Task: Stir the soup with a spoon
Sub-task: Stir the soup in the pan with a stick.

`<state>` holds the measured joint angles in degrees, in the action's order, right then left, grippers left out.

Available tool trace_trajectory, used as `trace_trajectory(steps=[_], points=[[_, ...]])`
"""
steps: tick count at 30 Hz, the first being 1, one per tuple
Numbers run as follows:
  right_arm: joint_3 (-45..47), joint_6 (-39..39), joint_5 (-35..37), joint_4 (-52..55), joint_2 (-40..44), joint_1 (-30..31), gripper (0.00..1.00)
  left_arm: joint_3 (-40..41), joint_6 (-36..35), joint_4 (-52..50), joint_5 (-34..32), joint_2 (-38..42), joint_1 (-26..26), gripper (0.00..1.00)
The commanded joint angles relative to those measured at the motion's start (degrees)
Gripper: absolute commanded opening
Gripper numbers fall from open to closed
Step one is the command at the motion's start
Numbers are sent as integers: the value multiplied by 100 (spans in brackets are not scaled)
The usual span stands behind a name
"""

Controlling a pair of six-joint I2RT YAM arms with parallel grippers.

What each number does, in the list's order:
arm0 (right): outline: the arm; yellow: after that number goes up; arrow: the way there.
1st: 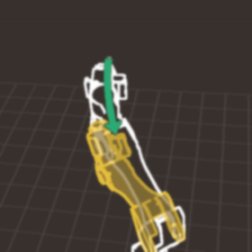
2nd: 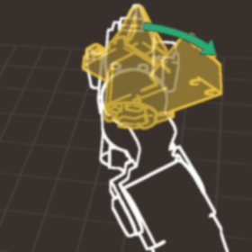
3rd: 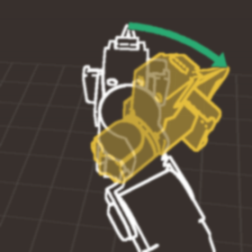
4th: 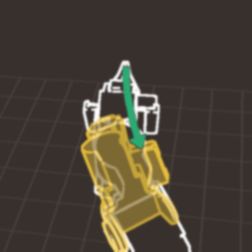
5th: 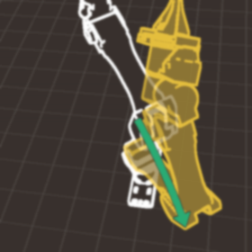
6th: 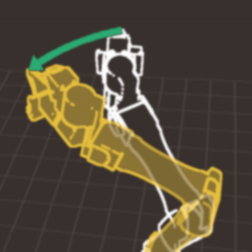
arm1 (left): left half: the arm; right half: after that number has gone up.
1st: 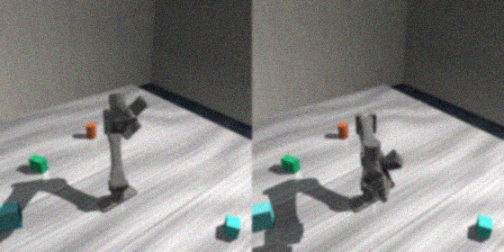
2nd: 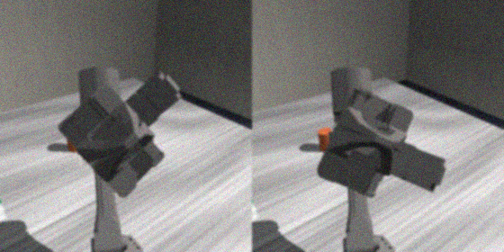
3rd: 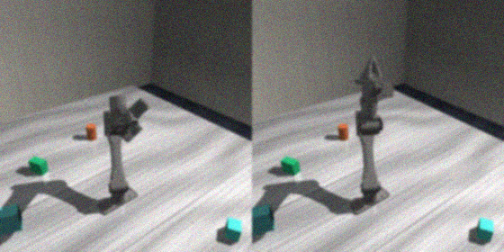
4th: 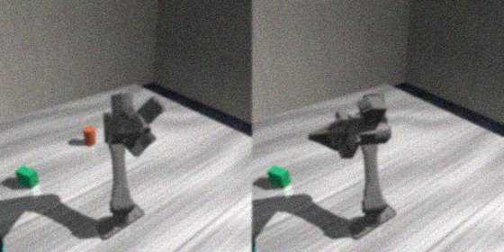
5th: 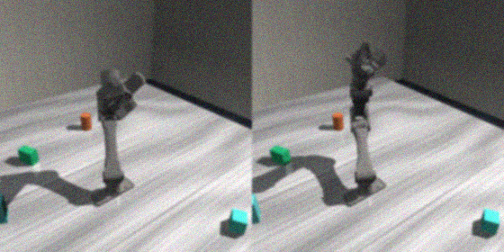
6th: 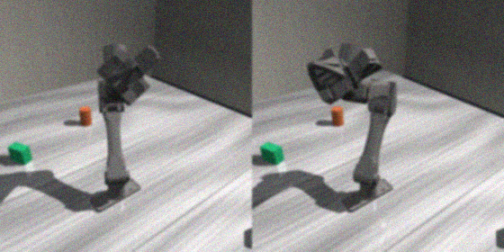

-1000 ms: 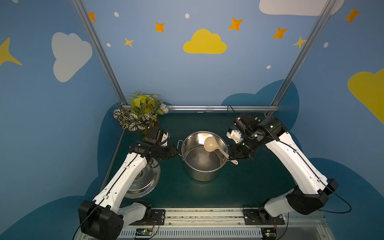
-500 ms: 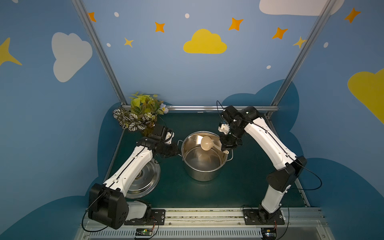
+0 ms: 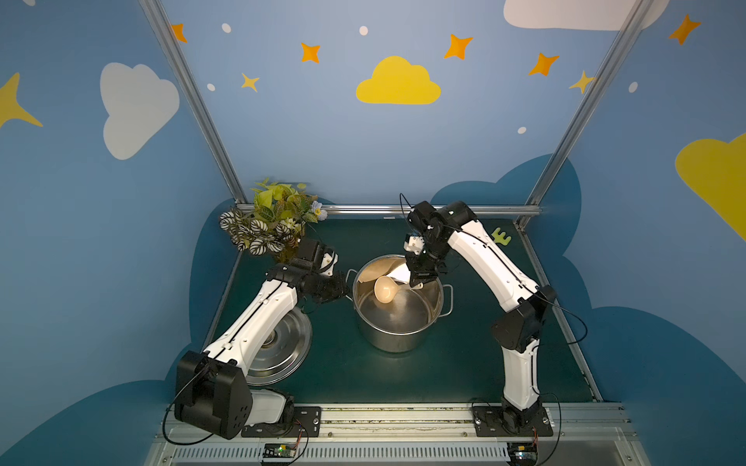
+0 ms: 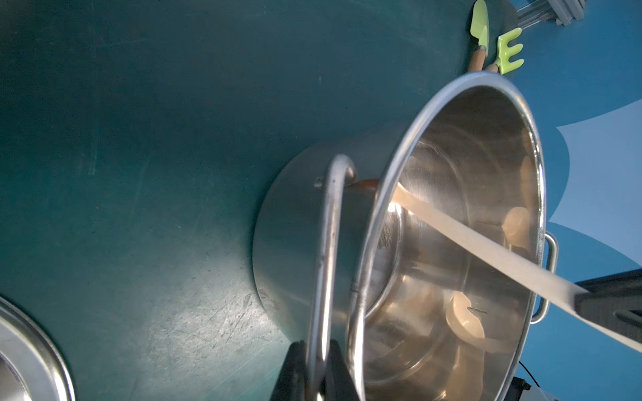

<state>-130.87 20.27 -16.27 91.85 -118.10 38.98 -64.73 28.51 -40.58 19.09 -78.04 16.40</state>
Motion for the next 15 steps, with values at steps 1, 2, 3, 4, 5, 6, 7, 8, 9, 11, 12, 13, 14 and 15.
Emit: trace_trajectory(steps=[1,2,3,4,5,6,7,8,9,11,12,13,14,15], points=[[-325,-102,-258,1146,-97,216,0,-21,-328,-56,-81,-45,3,3],[-355,-114,-274,1136,-117,286,0,-19,-321,-49,-81,-46,0,3],[-360,-118,-287,1137,-125,345,0,-14,-320,-39,-80,-46,3,3],[-354,-105,-287,1147,-127,418,0,-9,-321,-38,-85,-45,3,3],[-338,-103,-278,1143,-106,489,0,-14,-327,-38,-97,-52,3,2],[-300,-90,-268,1146,-88,564,0,-16,-322,-38,-105,-53,3,3],[-244,-76,-260,1148,-41,615,0,-18,-330,-38,-119,-53,-1,2],[-184,-53,-239,1148,17,657,0,-14,-329,-38,-137,-53,-2,3],[-100,-36,-201,1148,89,709,0,-13,-336,-38,-141,-61,3,3],[110,11,-116,1145,266,756,0,-16,-339,-38,-140,-58,3,3],[226,41,-73,1150,373,778,0,-14,-338,-38,-142,-62,3,3],[364,73,-21,1148,490,785,0,-19,-338,-38,-143,-62,2,3],[495,91,35,1144,604,799,0,-15,-342,-38,-148,-70,1,3],[643,114,88,1148,747,796,0,-14,-348,-38,-150,-68,3,3]])
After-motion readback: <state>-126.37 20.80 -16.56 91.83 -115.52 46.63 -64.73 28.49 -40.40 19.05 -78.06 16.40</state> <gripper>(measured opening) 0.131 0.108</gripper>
